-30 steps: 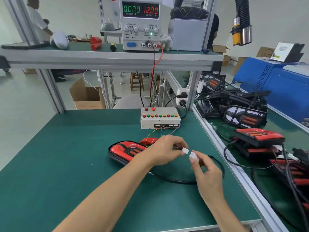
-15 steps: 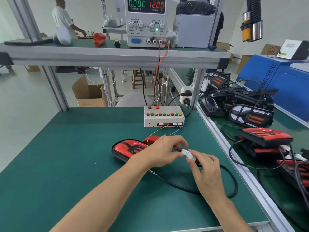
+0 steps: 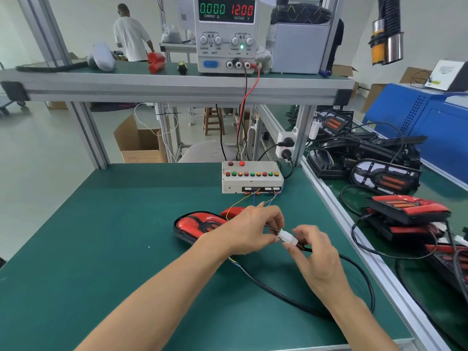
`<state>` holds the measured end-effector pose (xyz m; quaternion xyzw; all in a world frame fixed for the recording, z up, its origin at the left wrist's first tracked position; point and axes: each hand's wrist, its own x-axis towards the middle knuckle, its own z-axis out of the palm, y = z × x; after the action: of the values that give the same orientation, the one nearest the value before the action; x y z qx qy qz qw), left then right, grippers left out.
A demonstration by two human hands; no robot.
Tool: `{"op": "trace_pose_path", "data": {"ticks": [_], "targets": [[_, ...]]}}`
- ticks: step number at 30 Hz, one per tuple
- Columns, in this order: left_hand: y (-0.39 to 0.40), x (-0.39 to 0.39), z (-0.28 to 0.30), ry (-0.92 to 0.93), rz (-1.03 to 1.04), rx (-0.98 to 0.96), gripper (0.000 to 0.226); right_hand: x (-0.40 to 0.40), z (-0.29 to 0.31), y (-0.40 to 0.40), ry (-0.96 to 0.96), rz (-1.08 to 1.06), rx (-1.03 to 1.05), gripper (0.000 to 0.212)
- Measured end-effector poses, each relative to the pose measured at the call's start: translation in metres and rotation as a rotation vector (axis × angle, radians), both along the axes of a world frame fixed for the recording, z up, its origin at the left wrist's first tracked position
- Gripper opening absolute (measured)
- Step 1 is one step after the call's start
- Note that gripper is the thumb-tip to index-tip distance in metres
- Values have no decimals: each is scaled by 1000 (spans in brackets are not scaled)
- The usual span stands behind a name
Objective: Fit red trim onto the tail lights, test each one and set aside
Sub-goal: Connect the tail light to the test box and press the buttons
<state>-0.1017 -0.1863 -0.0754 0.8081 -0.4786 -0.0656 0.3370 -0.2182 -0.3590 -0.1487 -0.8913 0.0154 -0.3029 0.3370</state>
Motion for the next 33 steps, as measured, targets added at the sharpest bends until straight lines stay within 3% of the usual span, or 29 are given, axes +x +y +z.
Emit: {"op": "trace_pose_path", "data": {"ticks": [3, 9, 18, 25, 28, 30, 33], "targets": [[-1, -1, 2, -66, -26, 26, 16, 0, 0, 0, -28, 7, -93, 10], [-3, -2, 9, -200, -97, 109, 12, 2, -2, -3, -103, 34, -160, 22], [-4, -3, 11, -344, -162, 203, 8, 9, -5, -10, -212, 104, -221, 18], [-1, -6, 2, -391, -158, 218, 9, 5, -4, -7, -75, 90, -183, 10], [1, -15, -6, -487, -63, 245, 31, 10, -3, -5, 66, -3, -122, 14], [8, -28, -10, -444, 83, 81, 43, 15, -3, -7, 179, -55, -42, 19], [35, -50, -18, -298, 476, -393, 19, 17, -5, -10, 282, -103, -114, 9]]}}
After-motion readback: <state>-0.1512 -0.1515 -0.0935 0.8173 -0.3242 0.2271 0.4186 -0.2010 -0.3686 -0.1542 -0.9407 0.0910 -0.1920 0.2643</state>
